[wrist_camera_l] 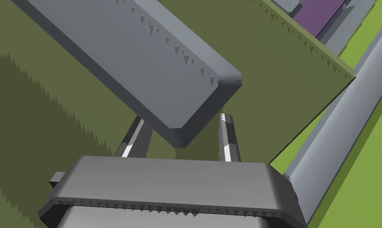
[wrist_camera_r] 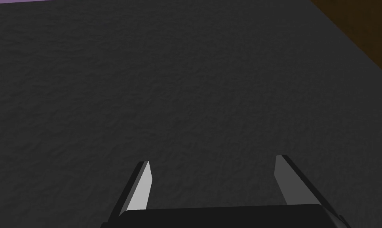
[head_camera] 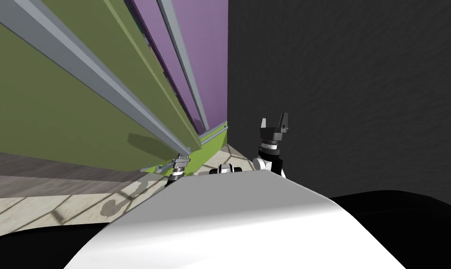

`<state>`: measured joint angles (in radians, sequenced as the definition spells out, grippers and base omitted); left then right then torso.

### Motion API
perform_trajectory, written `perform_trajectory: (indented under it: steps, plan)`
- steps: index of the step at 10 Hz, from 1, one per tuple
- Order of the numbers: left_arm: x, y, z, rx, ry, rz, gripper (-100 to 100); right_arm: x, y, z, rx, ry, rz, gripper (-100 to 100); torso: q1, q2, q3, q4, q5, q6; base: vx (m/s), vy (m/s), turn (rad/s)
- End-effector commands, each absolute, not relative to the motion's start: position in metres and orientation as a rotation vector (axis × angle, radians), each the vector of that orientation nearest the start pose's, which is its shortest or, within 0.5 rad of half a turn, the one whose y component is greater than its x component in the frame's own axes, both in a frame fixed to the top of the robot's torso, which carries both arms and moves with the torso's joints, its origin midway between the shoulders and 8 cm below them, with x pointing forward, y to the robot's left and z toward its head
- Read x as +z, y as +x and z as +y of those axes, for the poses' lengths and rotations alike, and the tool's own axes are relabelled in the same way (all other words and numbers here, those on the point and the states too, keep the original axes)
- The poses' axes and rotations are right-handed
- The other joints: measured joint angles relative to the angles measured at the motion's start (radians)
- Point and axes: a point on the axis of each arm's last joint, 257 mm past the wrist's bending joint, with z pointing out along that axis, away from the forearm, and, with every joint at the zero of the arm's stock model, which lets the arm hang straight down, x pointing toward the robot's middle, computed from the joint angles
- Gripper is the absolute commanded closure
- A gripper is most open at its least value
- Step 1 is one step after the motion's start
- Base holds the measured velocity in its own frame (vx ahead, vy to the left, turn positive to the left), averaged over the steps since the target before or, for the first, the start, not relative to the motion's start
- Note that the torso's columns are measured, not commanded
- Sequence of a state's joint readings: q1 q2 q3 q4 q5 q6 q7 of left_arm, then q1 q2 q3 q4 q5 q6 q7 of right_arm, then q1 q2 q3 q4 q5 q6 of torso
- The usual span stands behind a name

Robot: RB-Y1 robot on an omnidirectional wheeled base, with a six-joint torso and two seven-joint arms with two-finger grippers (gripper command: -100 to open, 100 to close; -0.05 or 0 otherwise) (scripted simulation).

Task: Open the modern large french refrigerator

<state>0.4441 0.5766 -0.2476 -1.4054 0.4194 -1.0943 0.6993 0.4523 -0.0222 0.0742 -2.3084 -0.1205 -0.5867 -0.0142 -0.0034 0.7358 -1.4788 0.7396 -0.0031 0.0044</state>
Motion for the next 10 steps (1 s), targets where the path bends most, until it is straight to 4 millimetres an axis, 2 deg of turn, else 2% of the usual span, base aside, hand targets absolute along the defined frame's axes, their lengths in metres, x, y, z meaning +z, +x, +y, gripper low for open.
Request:
perform_trajectory:
  steps: [1,7,8,9,10]
  plan:
    - [-0.223,0.312,0.332,-2.029,-1.186,0.806,100,0.065,0.326,-0.261,1.515,0.607,0.441,0,0.001,0.006,0.004,0.001,0.001,-0.002,-0.174,0.137,-0.15]
    - [-0.22,0.275,0.294,-2.179,-1.152,0.927,100,0.065,0.326,-0.261,1.515,0.607,0.441,0,-0.005,0.007,0.005,0.002,0.0,-0.002,-0.174,0.116,-0.118]
    - [-0.224,0.279,0.299,-2.147,-1.168,0.918,100,0.065,0.326,-0.261,1.515,0.607,0.441,0,-0.007,0.006,0.005,0.001,0.0,-0.002,-0.084,0.055,-0.011]
    - [-0.225,0.266,0.285,-2.197,-1.152,0.969,100,0.065,0.326,-0.261,1.515,0.608,0.441,0,-0.008,-0.001,0.001,0.0,-0.001,-0.002,-0.126,0.127,-0.115]
    - [-0.224,0.26,0.279,-2.221,-1.142,0.991,100,0.065,0.326,-0.261,1.515,0.607,0.441,0,-0.004,0.001,0.001,-0.001,0.0,0.0,-0.152,0.19,-0.189]
